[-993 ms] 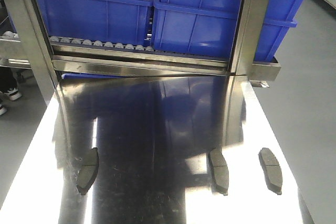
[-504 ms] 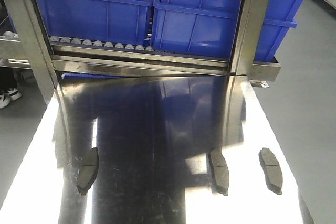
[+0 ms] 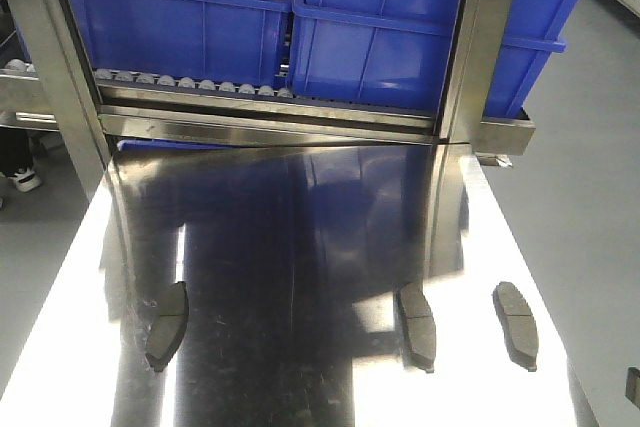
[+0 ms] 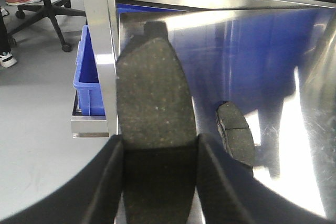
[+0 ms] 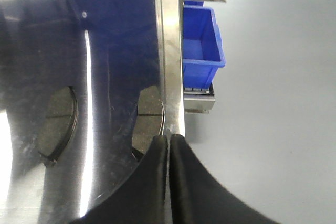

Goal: Move and align brake pads A on conveyor
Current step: 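Lower the right gripper onto the outermost brake pad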

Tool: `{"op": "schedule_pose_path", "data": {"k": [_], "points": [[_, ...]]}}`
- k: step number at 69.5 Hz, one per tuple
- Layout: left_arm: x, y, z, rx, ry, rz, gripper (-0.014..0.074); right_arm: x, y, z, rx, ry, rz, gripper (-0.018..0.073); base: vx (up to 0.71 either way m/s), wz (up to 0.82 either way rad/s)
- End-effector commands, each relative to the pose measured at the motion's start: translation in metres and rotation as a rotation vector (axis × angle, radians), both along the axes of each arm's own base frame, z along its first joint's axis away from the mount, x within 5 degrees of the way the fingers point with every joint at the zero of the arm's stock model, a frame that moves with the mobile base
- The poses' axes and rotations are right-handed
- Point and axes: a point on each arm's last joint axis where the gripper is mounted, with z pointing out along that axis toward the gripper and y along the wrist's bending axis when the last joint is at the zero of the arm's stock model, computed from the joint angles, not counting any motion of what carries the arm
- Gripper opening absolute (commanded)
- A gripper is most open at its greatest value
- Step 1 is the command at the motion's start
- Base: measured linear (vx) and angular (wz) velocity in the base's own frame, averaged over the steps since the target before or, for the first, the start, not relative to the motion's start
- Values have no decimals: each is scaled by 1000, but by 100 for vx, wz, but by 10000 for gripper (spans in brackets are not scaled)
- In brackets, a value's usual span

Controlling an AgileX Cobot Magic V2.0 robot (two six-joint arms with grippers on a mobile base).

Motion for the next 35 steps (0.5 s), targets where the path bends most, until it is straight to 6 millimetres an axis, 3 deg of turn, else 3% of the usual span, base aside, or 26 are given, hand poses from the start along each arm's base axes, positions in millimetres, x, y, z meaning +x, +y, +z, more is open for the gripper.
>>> {"op": "schedule_pose_path", "data": {"k": [1,5,18,25,35], "points": [[4,0,17,-11,-118,-1,146,8,-1,16,-7,-94,-6,64,0,0],[4,0,17,-11,-118,-1,146,8,-1,16,-27,-96,0,128,0,0],[4,0,17,-11,-118,-1,146,8,-3,16,-96,-97,13,504,0,0],[4,0,17,-11,-118,-1,146,8,-4,16,-108,-99,11,657,0,0],[4,0,17,-11,-118,-1,146,12,-3,15,-36,-69,-13,722,0,0]]}}
